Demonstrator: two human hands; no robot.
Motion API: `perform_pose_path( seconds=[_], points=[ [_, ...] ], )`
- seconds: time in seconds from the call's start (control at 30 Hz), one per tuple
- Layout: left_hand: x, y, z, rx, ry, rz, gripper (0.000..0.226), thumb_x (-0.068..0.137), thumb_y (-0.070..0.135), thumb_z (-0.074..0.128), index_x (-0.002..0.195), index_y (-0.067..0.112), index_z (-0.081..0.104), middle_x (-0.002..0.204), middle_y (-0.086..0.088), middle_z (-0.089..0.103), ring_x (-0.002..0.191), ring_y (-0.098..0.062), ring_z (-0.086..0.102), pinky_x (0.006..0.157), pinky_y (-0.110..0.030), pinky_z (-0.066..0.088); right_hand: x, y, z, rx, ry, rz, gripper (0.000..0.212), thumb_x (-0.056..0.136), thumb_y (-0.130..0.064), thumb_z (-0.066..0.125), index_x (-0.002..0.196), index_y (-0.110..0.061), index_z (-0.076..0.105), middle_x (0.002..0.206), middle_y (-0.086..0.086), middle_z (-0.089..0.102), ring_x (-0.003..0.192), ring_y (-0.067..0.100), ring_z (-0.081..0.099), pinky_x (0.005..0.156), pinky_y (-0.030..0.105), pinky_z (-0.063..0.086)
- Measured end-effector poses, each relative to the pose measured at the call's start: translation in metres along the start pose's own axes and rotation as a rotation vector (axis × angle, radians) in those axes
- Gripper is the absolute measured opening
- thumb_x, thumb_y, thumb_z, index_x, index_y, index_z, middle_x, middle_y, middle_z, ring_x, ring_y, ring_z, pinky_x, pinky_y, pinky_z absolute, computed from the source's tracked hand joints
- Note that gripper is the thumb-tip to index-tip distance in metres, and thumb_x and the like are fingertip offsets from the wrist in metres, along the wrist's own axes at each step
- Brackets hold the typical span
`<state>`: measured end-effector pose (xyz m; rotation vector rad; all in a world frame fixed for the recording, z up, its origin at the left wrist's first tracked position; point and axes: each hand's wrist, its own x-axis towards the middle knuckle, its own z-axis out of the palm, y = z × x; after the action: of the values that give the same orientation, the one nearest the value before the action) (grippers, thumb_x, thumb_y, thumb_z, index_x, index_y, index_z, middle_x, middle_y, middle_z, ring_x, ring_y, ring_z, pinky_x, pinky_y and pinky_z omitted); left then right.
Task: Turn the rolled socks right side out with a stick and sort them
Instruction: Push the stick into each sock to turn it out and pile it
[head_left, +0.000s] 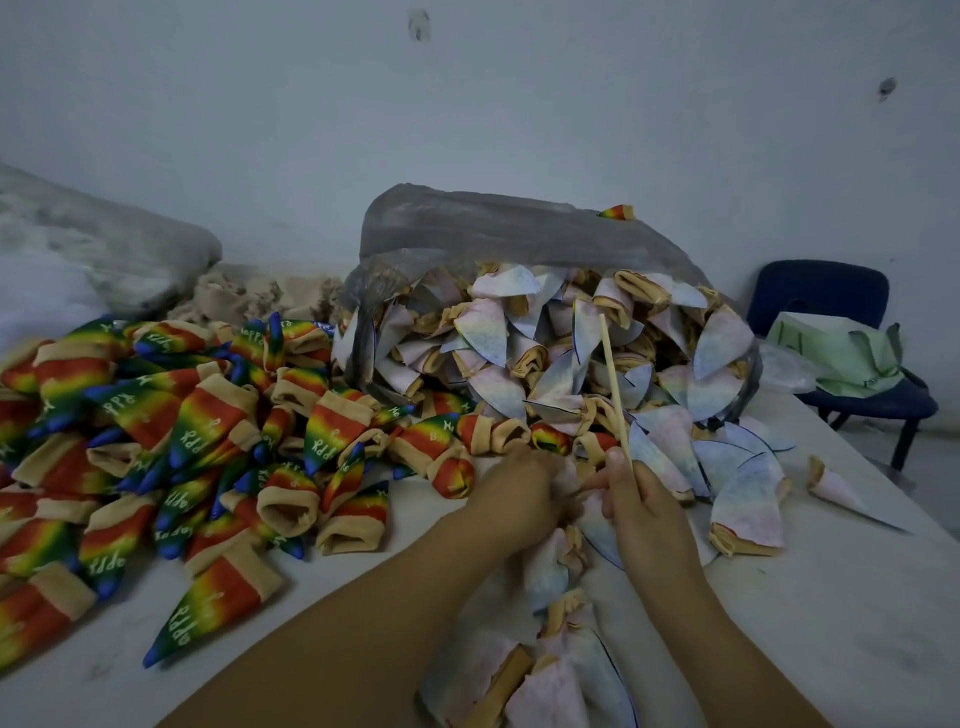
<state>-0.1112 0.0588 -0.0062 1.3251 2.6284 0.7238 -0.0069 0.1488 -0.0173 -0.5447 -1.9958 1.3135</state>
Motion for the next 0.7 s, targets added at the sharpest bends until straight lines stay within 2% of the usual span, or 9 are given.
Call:
perform_pose_path(
  seconds=[0.07, 0.2, 0.33, 0.4, 0.47, 0.53, 0.6, 0.63, 0.7],
  points=[
    [-0.003, -0.005, 0.005, -0.039, 0.063, 0.003, 0.027, 0.097, 0.024, 0.058, 0.118, 0.008, 0.065, 0.117, -0.012, 0.065, 0.109, -0.029, 0.058, 0.093, -0.036, 0.047, 0.0, -0.001, -0.001, 0.016, -0.001, -0.001, 0.049, 0.093, -0.045, 0.037, 0.079, -0.004, 0.058, 0.062, 0.004, 0.049, 0.052, 0.001, 0.045, 0.05, 0.011, 0.035],
    [-0.012, -0.02, 0.002, -0.121, 0.148, 0.058, 0.023, 0.101, 0.016, 0.049, 0.105, 0.012, 0.072, 0.103, -0.005, 0.07, 0.09, -0.02, 0.061, 0.074, -0.028, 0.045, 0.0, -0.001, 0.0, 0.002, -0.001, 0.013, 0.044, 0.094, -0.046, 0.036, 0.076, -0.011, 0.058, 0.061, -0.002, 0.05, 0.053, 0.001, 0.046, 0.051, 0.013, 0.035],
    [-0.024, -0.026, -0.012, -0.205, 0.397, 0.017, 0.023, 0.101, 0.018, 0.054, 0.107, 0.014, 0.075, 0.104, 0.001, 0.074, 0.094, -0.017, 0.066, 0.082, -0.032, 0.05, -0.001, -0.002, -0.001, 0.004, -0.001, 0.029, 0.046, 0.091, -0.052, 0.035, 0.078, -0.017, 0.061, 0.063, -0.007, 0.052, 0.059, 0.003, 0.049, 0.059, 0.022, 0.035],
    [-0.031, -0.022, -0.019, -0.373, 0.569, 0.054, 0.02, 0.098, 0.017, 0.06, 0.11, 0.018, 0.076, 0.102, 0.013, 0.071, 0.095, -0.007, 0.065, 0.082, -0.025, 0.052, -0.002, -0.007, 0.001, 0.051, 0.001, 0.05, 0.051, 0.084, -0.059, 0.034, 0.078, -0.017, 0.063, 0.062, -0.005, 0.056, 0.054, 0.0, 0.05, 0.057, 0.022, 0.034],
    [-0.04, -0.017, -0.021, -0.439, 0.631, 0.169, 0.021, 0.097, 0.016, 0.061, 0.112, 0.022, 0.075, 0.107, 0.019, 0.069, 0.101, 0.004, 0.063, 0.085, -0.017, 0.05, 0.0, -0.014, 0.003, 0.228, -0.036, 0.157, 0.057, 0.08, -0.064, 0.036, 0.085, -0.016, 0.067, 0.067, -0.001, 0.066, 0.04, 0.001, 0.044, 0.047, 0.019, 0.033],
    [-0.049, -0.012, -0.013, -0.365, 0.646, 0.279, 0.023, 0.097, 0.015, 0.061, 0.115, 0.02, 0.074, 0.118, 0.013, 0.069, 0.112, 0.007, 0.06, 0.095, -0.011, 0.045, 0.0, -0.02, 0.002, 0.474, -0.17, 0.266, 0.061, 0.081, -0.065, 0.038, 0.098, -0.015, 0.068, 0.086, 0.011, 0.072, 0.03, 0.004, 0.029, 0.033, 0.016, 0.024],
    [-0.055, -0.01, -0.006, -0.249, 0.667, 0.332, 0.025, 0.096, 0.012, 0.062, 0.119, 0.014, 0.072, 0.124, 0.004, 0.068, 0.118, -0.002, 0.06, 0.101, -0.013, 0.043, 0.0, -0.021, 0.003, 0.586, -0.263, 0.293, 0.057, 0.086, -0.062, 0.039, 0.102, -0.016, 0.07, 0.097, 0.025, 0.066, 0.031, 0.005, 0.019, 0.031, 0.014, 0.018],
    [-0.055, -0.01, -0.003, -0.215, 0.684, 0.355, 0.026, 0.094, 0.01, 0.064, 0.118, 0.011, 0.072, 0.124, 0.0, 0.068, 0.118, -0.007, 0.061, 0.103, -0.016, 0.044, 0.0, -0.021, 0.003, 0.617, -0.274, 0.298, 0.054, 0.087, -0.058, 0.042, 0.102, -0.014, 0.069, 0.092, 0.027, 0.062, 0.031, 0.005, 0.018, 0.031, 0.014, 0.017],
    [-0.054, -0.012, -0.001, -0.195, 0.706, 0.398, 0.024, 0.091, 0.005, 0.066, 0.114, 0.006, 0.073, 0.123, -0.004, 0.069, 0.118, -0.012, 0.062, 0.104, -0.019, 0.045, 0.001, -0.017, 0.004, 0.646, -0.257, 0.326, 0.046, 0.09, -0.049, 0.048, 0.101, -0.008, 0.064, 0.068, 0.018, 0.045, 0.031, 0.005, 0.018, 0.03, 0.014, 0.018]
  ],
)
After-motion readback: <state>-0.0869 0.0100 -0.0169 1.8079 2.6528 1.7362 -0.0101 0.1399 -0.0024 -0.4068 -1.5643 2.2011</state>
